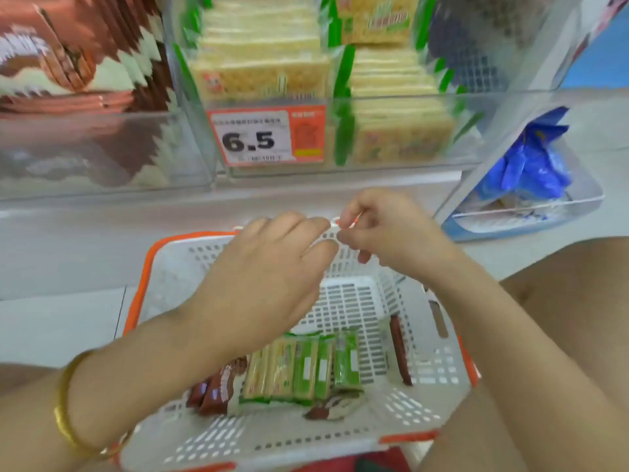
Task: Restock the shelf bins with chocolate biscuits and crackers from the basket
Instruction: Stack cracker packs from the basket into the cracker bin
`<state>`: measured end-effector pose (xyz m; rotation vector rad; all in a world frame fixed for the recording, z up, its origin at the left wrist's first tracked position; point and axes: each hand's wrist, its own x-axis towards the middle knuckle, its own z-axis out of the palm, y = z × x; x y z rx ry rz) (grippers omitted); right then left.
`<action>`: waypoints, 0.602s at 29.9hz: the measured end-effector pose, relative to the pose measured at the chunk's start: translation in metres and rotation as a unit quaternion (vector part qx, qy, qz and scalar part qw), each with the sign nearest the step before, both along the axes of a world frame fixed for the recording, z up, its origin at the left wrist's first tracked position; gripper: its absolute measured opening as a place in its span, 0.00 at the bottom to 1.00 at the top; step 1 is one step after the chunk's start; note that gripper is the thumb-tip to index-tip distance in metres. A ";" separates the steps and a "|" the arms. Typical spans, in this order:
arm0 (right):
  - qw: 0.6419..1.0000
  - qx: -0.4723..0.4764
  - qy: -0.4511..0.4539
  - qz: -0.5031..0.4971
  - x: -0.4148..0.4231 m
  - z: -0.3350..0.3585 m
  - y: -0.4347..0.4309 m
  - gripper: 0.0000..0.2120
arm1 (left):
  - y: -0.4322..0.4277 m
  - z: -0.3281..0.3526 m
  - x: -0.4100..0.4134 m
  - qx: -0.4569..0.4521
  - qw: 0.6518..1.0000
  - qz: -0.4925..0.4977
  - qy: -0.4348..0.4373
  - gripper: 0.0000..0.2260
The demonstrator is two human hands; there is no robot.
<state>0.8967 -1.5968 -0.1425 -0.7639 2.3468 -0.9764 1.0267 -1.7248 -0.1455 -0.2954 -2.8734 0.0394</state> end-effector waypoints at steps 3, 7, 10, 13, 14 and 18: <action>0.956 0.253 -0.078 0.125 0.003 -0.111 -0.005 0.11 | -0.002 -0.056 0.022 0.003 0.988 0.006 -0.157 0.11; 0.871 0.421 -0.073 0.245 0.019 -0.241 0.032 0.22 | -0.003 -0.090 0.039 -0.027 0.965 -0.001 -0.261 0.14; 0.877 0.413 -0.045 0.240 0.030 -0.283 0.044 0.29 | -0.008 -0.097 0.042 -0.001 0.968 0.010 -0.249 0.12; 0.878 0.409 -0.028 0.248 0.039 -0.296 0.044 0.34 | -0.010 -0.099 0.040 0.014 0.971 0.020 -0.236 0.11; 0.875 0.416 -0.020 0.247 0.042 -0.301 0.044 0.33 | -0.010 -0.100 0.039 0.018 0.971 0.021 -0.237 0.11; 0.864 0.448 0.011 0.229 0.039 -0.295 0.032 0.18 | -0.011 -0.101 0.036 0.020 0.967 0.024 -0.254 0.11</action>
